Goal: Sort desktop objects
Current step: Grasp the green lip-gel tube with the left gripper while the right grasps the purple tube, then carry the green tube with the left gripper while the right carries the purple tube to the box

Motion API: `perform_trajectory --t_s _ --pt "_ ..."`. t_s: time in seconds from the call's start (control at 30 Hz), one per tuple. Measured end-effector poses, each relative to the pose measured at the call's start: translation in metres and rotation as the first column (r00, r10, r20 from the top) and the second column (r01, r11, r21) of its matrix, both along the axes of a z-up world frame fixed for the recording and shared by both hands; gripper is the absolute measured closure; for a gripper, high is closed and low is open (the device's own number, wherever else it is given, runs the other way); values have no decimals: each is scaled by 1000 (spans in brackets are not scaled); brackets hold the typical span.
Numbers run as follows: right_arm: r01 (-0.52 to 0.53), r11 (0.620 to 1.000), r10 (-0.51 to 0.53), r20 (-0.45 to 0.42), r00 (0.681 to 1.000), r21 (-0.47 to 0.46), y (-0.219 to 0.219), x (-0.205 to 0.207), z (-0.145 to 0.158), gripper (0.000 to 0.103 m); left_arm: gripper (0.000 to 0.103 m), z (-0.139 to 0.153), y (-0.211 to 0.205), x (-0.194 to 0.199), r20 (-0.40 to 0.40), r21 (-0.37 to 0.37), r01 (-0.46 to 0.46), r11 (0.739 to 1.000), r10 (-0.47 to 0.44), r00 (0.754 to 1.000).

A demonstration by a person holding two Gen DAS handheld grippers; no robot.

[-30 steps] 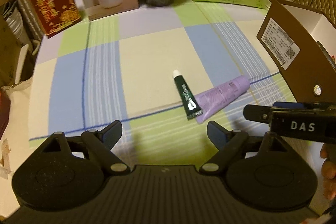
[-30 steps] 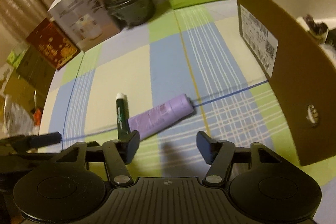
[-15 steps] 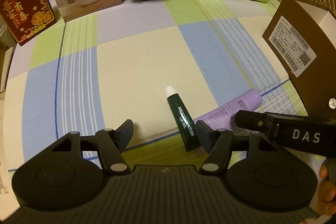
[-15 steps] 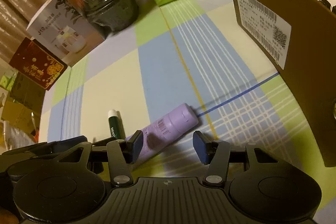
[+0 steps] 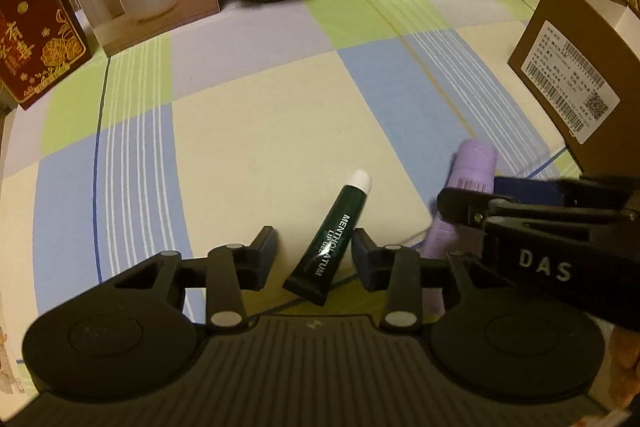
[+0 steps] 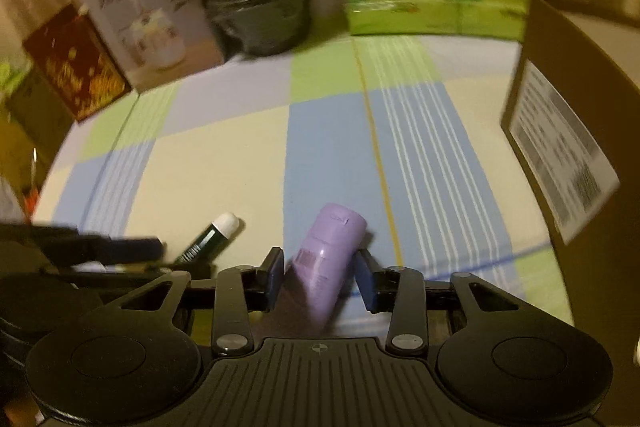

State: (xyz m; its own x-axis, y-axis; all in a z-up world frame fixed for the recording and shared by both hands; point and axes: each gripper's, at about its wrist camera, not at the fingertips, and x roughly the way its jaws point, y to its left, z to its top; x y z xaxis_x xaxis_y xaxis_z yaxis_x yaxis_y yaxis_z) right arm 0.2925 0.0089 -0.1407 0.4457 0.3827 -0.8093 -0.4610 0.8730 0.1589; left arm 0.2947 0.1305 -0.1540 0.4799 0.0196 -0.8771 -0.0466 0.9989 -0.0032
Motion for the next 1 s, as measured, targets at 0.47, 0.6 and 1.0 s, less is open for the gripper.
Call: perform_trajectory --t_s 0.47,0.6,1.0 --pt "-202 975 209 82 974 -91 2 -4 -8 74 88 -1 -4 13 36 15 44 999 -45 998" --pt "-241 964 250 80 965 -109 -1 -8 -8 74 89 0 -4 8 30 7 46 999 -46 998" --pt "-347 928 353 22 935 -135 -34 -46 -9 74 90 3 -4 -36 -16 -24 27 999 -28 999"
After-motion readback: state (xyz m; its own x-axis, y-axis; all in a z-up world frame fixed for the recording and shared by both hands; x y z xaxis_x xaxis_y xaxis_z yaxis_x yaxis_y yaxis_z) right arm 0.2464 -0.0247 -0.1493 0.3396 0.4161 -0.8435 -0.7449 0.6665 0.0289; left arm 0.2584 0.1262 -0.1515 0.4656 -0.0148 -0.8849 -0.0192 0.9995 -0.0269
